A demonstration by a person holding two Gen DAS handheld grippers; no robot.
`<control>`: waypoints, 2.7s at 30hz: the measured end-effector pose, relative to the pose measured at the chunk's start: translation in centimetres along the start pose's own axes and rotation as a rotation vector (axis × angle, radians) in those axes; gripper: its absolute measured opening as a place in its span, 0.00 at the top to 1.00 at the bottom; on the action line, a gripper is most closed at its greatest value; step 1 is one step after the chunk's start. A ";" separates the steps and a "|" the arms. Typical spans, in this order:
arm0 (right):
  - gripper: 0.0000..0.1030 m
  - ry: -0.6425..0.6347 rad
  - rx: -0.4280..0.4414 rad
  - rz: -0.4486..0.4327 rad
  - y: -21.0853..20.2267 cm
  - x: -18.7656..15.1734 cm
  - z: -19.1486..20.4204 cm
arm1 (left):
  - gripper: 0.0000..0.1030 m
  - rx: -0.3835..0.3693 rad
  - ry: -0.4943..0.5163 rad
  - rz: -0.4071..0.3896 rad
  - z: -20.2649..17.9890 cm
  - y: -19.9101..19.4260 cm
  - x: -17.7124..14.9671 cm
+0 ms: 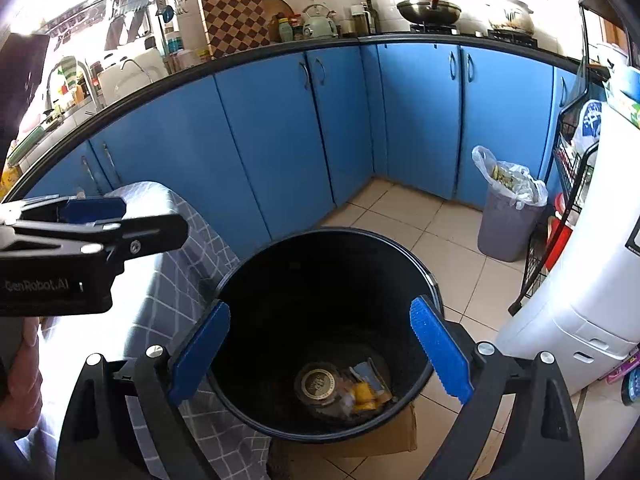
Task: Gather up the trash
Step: 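Open both tools to drop the wrapper and tissue into the bin, then move both tools back over the table toward the remaining trash, then grasp the teal foil wrapper with the left tool while the right tool grasps the brown bottle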
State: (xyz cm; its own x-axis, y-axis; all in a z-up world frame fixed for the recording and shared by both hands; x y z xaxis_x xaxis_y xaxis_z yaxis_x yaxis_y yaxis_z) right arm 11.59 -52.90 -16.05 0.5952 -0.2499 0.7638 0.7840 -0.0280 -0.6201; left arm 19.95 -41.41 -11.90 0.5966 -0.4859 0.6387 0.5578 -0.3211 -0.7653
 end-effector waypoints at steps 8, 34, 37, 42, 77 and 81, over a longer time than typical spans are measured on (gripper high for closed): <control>0.13 -0.068 0.063 -0.008 -1.2 1.1 5.1 | 0.14 0.064 -0.099 -0.024 5.7 -3.7 -2.0; 0.13 -0.280 0.237 0.073 0.8 1.2 26.8 | 0.09 0.524 -0.606 0.018 35.5 -16.1 -21.4; 0.13 -0.286 0.270 0.093 1.1 0.7 29.1 | 0.09 0.549 -0.656 0.036 38.7 -16.6 -23.9; 0.13 -0.309 0.290 0.131 1.6 -0.7 32.5 | 0.09 0.506 -0.678 0.053 42.1 -16.2 -26.1; 0.55 -0.399 0.198 0.228 5.0 -3.1 36.8 | 0.31 0.387 -0.640 0.058 42.5 -15.7 -28.7; 0.56 -0.406 0.203 0.221 4.6 -3.1 36.9 | 0.31 0.385 -0.637 0.057 42.3 -15.9 -28.6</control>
State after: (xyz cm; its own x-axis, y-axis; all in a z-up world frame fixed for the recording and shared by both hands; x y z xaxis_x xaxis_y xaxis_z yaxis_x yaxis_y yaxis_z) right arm 19.90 -16.55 -14.66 0.7397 0.1691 0.6514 0.6262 0.1816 -0.7582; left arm 18.42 11.98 -14.59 0.7843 0.1096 0.6106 0.6086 0.0551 -0.7916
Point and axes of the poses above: each gripper's, at about its wrist camera, not at the fingertips, and y roughly the way its jaws point, z to its left, x to its top, the point moved 2 cm from there along y, roughly the way its jaws point, and after that the axes turned 1 degree about -z, right-handed, at the moved point
